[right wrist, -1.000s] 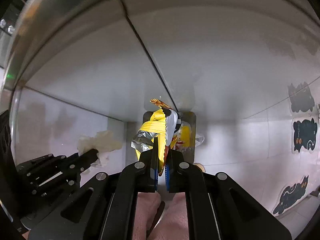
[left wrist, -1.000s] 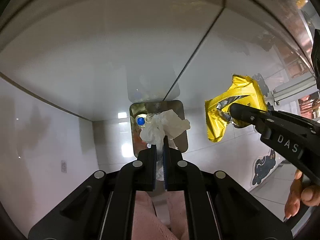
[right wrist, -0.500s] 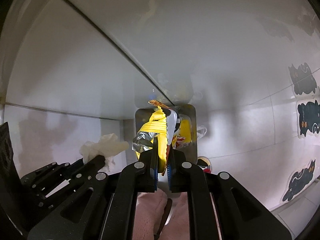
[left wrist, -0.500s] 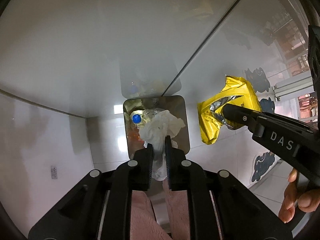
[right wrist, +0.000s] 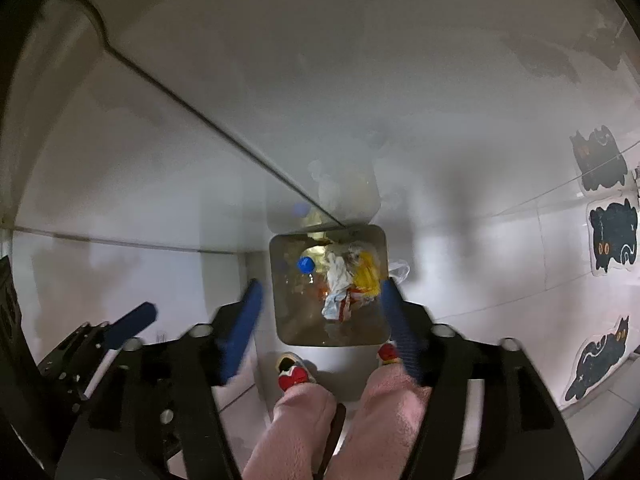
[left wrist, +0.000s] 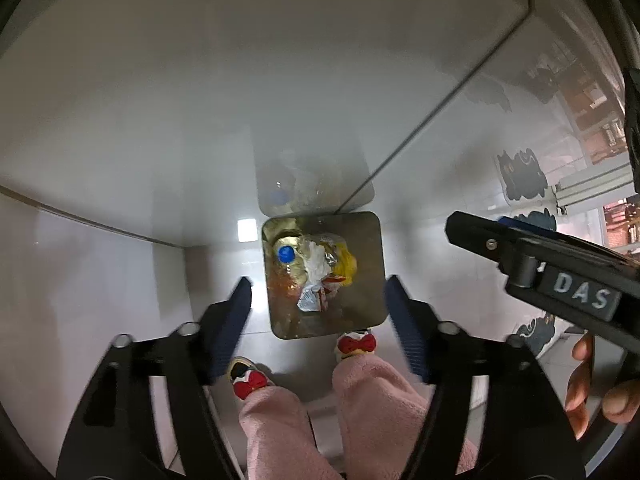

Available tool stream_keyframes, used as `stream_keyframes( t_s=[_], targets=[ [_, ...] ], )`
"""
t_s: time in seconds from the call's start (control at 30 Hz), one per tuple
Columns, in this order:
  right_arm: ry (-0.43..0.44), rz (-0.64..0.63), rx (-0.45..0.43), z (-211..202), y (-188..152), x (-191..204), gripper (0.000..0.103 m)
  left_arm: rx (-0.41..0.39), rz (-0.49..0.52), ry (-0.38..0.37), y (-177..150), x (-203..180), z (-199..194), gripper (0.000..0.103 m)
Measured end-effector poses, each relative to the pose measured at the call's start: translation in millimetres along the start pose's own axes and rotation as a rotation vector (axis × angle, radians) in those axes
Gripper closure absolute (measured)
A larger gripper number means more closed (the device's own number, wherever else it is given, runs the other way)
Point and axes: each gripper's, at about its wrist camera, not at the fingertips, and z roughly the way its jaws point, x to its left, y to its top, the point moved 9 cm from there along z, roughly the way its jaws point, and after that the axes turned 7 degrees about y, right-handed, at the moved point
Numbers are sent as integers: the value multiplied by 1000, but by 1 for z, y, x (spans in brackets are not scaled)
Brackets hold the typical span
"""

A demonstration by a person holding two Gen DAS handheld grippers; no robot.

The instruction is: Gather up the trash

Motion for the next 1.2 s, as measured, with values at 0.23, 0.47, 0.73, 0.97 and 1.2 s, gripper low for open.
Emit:
stream_keyframes(
  t_s=[0.23,0.47,0.73,0.97,1.2],
  targets=[
    [7,-36,-46,-46,4,15,4,-84,-28,23,13,22,-55,8],
    [6,-121,-154,-118,22,44,3,-225,-56,35,35,51,-147,8],
    [-45,-198,-411,-245,65,80,3,-461,-119,95,68,89,-276,8],
    [-50,-241,-610,-345,87,103,3,-657,-176,137,86,111,-386,8],
    [-74,-270,-705,-401,87,121,3,-756,-186,167,89,116,-448,8]
  ],
)
